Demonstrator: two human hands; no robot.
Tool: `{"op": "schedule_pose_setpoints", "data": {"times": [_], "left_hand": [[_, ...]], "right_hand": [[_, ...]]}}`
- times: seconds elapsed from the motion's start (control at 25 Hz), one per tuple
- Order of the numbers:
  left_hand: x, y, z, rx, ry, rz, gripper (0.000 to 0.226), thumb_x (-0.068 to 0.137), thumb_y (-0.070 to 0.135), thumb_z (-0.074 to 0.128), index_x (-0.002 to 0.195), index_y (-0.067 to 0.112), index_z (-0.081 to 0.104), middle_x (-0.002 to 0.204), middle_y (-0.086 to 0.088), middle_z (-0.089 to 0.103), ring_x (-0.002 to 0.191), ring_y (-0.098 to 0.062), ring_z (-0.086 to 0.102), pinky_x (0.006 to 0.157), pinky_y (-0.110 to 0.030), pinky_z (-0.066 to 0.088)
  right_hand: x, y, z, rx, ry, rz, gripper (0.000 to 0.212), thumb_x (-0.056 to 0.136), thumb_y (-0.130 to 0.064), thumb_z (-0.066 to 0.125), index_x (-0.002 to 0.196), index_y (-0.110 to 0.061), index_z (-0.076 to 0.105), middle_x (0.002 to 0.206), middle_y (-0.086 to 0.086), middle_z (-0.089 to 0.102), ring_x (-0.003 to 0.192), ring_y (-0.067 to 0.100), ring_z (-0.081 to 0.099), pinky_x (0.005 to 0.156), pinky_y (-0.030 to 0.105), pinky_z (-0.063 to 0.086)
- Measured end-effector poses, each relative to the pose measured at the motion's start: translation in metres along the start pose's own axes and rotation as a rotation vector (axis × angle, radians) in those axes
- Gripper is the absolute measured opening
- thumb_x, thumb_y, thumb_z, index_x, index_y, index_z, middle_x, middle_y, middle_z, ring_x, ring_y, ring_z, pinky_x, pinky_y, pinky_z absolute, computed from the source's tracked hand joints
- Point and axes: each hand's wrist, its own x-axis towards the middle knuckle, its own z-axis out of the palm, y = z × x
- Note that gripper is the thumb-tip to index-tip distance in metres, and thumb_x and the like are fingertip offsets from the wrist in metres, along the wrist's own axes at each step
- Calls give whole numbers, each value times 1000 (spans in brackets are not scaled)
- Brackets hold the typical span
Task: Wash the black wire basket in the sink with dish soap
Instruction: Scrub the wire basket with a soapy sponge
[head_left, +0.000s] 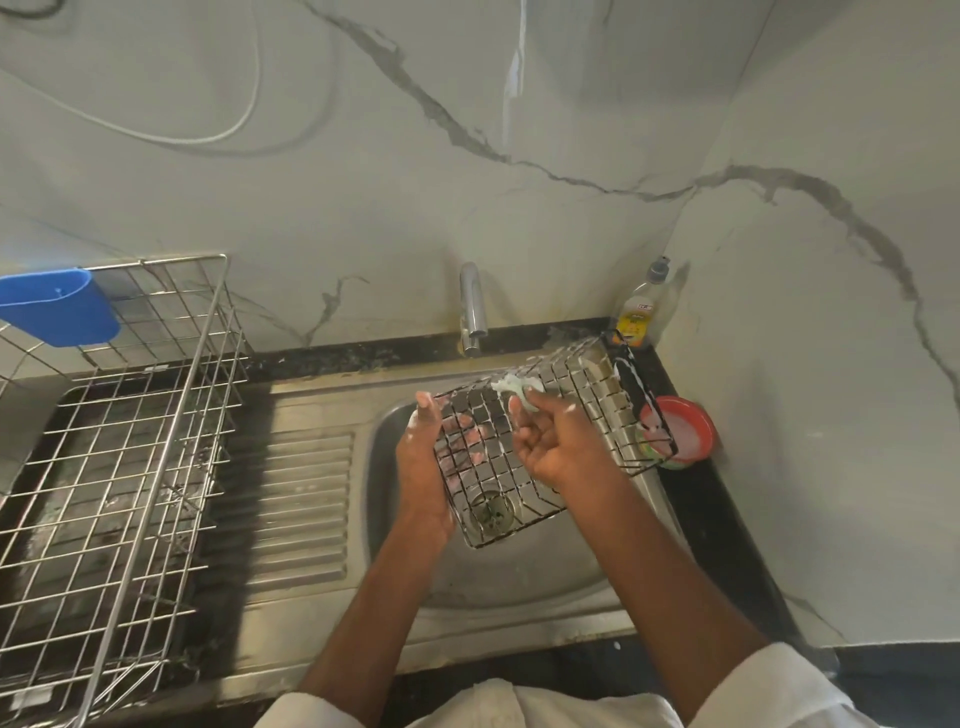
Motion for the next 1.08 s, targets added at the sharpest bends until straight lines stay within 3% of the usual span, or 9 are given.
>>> {"op": "schedule_pose_setpoints", "data": {"times": [0.24, 0.4, 0.52, 0.64, 0.76, 0.88, 0.92, 1.0, 1.08], "left_hand": [[4, 2, -3, -34, 10, -22, 83, 78, 84, 58, 132, 22, 69, 117, -13, 79, 108, -33, 77, 91, -50, 63], [7, 3, -5, -32, 8, -24, 82, 79, 80, 57, 133, 19, 68, 117, -14, 79, 109, -35, 77, 92, -50, 64], [7, 2, -1, -38, 2, -20, 80, 80, 78, 58, 130, 17, 68, 118, -17, 78, 104, -36, 77, 95, -53, 62], [5, 2, -1, -84, -5, -43, 74, 83, 78, 57, 128, 21, 67, 112, -16, 79, 92, -28, 76, 89, -49, 62], [7, 2, -5, -122, -4, -63, 77, 83, 82, 56, 131, 23, 67, 106, -11, 78, 90, -25, 76, 78, -41, 62], [3, -1, -2, -84, -1, -32, 85, 79, 82, 62, 133, 18, 67, 110, -14, 78, 92, -28, 74, 85, -47, 62], [3, -2, 0, -68, 4, -16, 88, 76, 84, 65, 131, 15, 68, 111, -15, 78, 92, -29, 75, 87, -49, 61], [1, -1, 4, -2, -9, 8, 90, 72, 85, 67, 126, 13, 70, 111, -14, 80, 93, -25, 78, 87, -48, 63], [2, 3, 7, 48, -2, 44, 77, 83, 77, 66, 121, 11, 70, 106, -10, 79, 87, -9, 78, 79, -38, 62]], "right_hand": [[14, -17, -12, 54, 94, -110, 27, 93, -11, 71, 120, -6, 68, 93, 12, 79, 64, 11, 71, 44, 18, 44], [21, -37, -10, 127, 266, -111, 21, 93, -18, 74, 112, -10, 69, 100, 5, 78, 68, 8, 75, 42, 19, 45], [21, -51, -3, 275, 210, -57, 25, 93, -19, 75, 113, -9, 65, 108, 10, 72, 76, 14, 74, 45, 20, 51], [8, -56, 2, 384, 79, -143, 36, 90, -15, 77, 124, -11, 66, 98, 8, 77, 85, 13, 72, 56, 20, 51], [6, -42, -6, -55, 138, -345, 27, 95, -16, 71, 122, -15, 69, 103, 1, 75, 89, 11, 69, 68, 25, 51], [22, -23, -12, -794, 481, -711, 19, 94, -14, 68, 112, -14, 77, 94, 1, 77, 65, -1, 61, 52, 19, 41], [23, -16, -7, -1016, 521, -803, 17, 94, -14, 69, 107, -16, 80, 88, -2, 77, 61, -3, 59, 48, 18, 38], [21, 4, 4, -1308, 441, -853, 17, 93, -18, 73, 108, -22, 80, 88, -7, 76, 62, -2, 62, 46, 13, 38], [15, 25, 9, -1499, 164, -834, 22, 91, -24, 77, 113, -27, 78, 98, -9, 78, 66, -4, 61, 50, 10, 36]]}}
